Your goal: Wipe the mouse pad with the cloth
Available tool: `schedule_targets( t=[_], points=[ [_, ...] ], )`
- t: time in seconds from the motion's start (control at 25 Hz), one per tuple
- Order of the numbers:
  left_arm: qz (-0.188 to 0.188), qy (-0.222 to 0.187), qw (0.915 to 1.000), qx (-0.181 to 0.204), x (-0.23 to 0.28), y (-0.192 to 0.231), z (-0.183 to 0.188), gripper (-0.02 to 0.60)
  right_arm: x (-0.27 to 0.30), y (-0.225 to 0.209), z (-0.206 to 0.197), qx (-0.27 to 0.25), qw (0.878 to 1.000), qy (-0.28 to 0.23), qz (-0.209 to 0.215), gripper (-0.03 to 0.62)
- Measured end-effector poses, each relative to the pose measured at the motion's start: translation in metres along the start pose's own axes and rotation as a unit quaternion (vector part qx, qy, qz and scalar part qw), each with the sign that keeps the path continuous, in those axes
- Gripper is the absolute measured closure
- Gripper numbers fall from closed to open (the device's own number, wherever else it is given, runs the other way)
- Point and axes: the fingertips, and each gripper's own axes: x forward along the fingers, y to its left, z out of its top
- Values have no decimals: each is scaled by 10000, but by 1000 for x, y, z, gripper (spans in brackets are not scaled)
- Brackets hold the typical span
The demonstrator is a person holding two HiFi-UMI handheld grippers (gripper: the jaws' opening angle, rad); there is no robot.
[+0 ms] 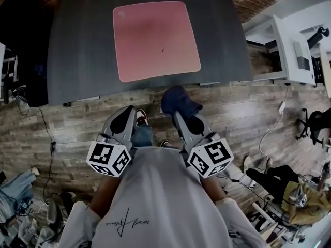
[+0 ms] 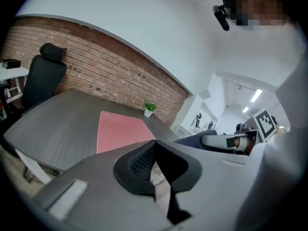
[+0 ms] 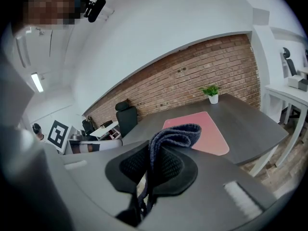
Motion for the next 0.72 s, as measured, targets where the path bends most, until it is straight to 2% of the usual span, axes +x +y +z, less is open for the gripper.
schedule_targets(
  t=[0.44,0.72],
  points=[
    [-195,-40,9998,-73,22,54,38,566,63,6,39,-159,9997,-10,-173,565],
    [-169,-154,9997,-86,25,78,50,566,80,8,52,209,9997,-138,-39,565]
  ],
)
